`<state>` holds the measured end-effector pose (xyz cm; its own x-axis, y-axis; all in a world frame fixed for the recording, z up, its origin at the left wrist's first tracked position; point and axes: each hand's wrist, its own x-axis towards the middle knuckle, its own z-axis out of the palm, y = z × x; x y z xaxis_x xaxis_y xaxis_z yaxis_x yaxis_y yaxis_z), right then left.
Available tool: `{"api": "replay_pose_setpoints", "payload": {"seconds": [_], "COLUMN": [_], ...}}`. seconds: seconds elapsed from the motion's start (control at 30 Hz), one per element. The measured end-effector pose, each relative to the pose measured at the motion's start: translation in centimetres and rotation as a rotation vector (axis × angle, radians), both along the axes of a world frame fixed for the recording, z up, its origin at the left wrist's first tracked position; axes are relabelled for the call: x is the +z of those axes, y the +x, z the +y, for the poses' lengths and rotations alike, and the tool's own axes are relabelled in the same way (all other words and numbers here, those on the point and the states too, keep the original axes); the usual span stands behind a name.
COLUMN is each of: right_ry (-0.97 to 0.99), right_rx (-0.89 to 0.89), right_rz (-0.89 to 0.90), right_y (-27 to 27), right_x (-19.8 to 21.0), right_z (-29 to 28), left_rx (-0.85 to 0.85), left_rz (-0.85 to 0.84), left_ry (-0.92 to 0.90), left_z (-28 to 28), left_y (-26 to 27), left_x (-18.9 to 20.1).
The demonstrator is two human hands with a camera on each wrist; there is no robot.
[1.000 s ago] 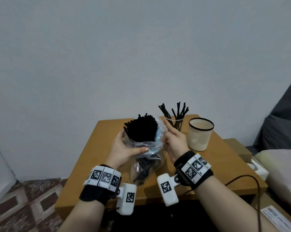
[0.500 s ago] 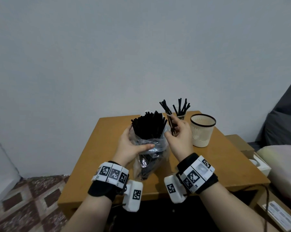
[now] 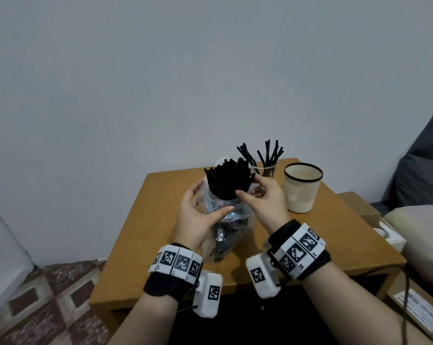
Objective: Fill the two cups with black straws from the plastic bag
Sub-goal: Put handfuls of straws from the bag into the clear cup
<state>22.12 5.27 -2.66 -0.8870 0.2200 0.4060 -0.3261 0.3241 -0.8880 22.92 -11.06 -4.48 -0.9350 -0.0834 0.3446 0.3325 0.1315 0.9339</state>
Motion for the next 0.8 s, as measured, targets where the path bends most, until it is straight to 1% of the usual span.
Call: {"api": "replay_pose_setpoints", "payload": {"seconds": [0.1, 0.3, 0.37, 0.5, 0.57, 0.67, 0.8], "right_ry": [-0.011, -0.003, 0.049, 0.245, 0.302, 0.291, 0.145], "right_rx": [0.005, 0.045, 0.063, 0.111, 0.131, 0.109, 0.103], "right_rz": [0.055, -0.009, -0.008, 0.028, 0.025, 0.046, 0.1], "right_y": [0.1, -0.6, -0.5, 0.1, 0.2, 0.4, 0.5], "right_x": [0.1, 0.5, 0.9, 1.4, 1.6, 1.9, 2.3], "right_z": [-0.2, -0.6, -0.6, -0.7, -0.7, -0.5, -0.2], "left_rx": [0.006, 0.0, 0.003, -0.025, -0.04, -0.029, -0.006], "left_rz": [0.01, 0.031, 0.035, 0.035, 0.038, 0.041, 0.037], "left_ry": [0.022, 0.032, 0.044, 0.056, 0.058, 0.061, 0.059], "left_z": [-0.1, -0.5, -0.6, -0.8, -0.8, -0.7, -0.4], "left_y": [-0.1, -0.4, -0.4, -0.2, -0.3, -0.4, -0.6], "left_x": [0.0, 0.0, 0.0, 0.1, 0.1, 0.1, 0.3]}}
